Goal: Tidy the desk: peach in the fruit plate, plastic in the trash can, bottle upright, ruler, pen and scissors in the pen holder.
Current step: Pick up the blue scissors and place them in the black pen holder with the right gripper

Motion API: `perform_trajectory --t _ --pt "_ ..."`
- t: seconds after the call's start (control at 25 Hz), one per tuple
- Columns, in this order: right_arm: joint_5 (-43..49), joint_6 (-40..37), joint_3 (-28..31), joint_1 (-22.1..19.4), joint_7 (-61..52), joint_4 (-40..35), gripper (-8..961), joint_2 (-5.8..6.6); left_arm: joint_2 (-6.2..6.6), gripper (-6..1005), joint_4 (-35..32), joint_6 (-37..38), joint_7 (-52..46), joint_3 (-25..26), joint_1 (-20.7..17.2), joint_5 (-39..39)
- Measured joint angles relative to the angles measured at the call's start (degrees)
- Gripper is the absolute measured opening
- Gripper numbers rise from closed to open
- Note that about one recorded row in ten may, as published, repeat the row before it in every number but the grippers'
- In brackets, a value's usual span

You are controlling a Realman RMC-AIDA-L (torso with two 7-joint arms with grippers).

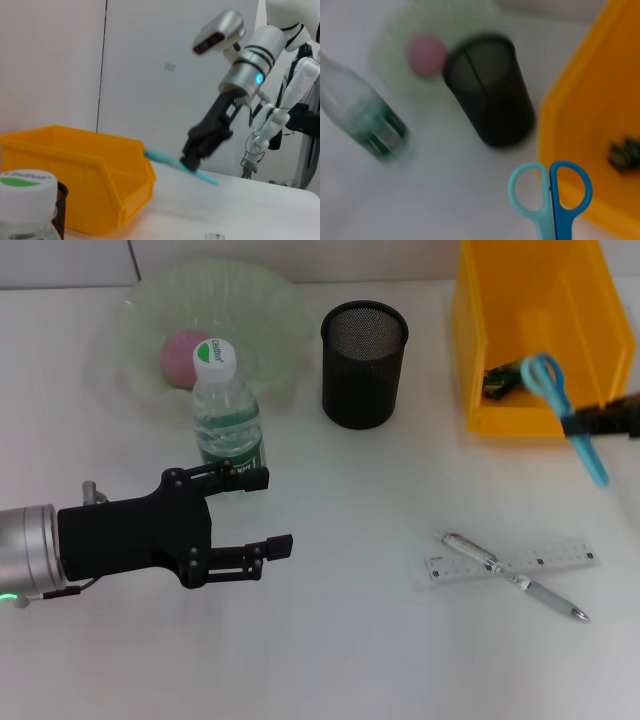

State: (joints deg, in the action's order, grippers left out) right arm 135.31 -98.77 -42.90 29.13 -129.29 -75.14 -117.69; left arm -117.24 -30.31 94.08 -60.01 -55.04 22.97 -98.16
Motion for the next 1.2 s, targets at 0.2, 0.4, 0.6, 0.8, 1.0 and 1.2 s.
perform_trajectory --t 0.2,0.4,0.6,0.8,1.0,1.2 --pt "-22.5 4.0 6.6 0.9 9.4 17.3 212 3.62 -0.04 813 0.0 0.1 0.0 0.0 -0.1 0.0" --pt "-37.8 14.0 6.2 4.6 26.2 34.0 212 2.66 -0.30 813 0.0 -0.1 0.0 -0.1 0.1 0.0" --pt "-41.1 23.6 4.5 10.9 42.3 44.9 212 -1.66 -0.37 812 0.0 0.0 -0.1 0.1 0.1 0.0" --pt "-42.6 34.2 -1.3 15.8 48.6 52.6 212 -1.83 -0.51 812 0.0 0.1 0.0 0.4 -0.3 0.1" --pt "-43.2 37.1 -2.7 16.5 49.4 53.4 213 -1.92 -0.54 812 0.0 0.3 -0.1 0.4 -1.0 0.1" --pt "-43.2 36.9 -2.7 16.1 49.3 53.5 253 -1.95 -0.54 813 0.0 0.6 -0.1 0.4 -1.3 0.3"
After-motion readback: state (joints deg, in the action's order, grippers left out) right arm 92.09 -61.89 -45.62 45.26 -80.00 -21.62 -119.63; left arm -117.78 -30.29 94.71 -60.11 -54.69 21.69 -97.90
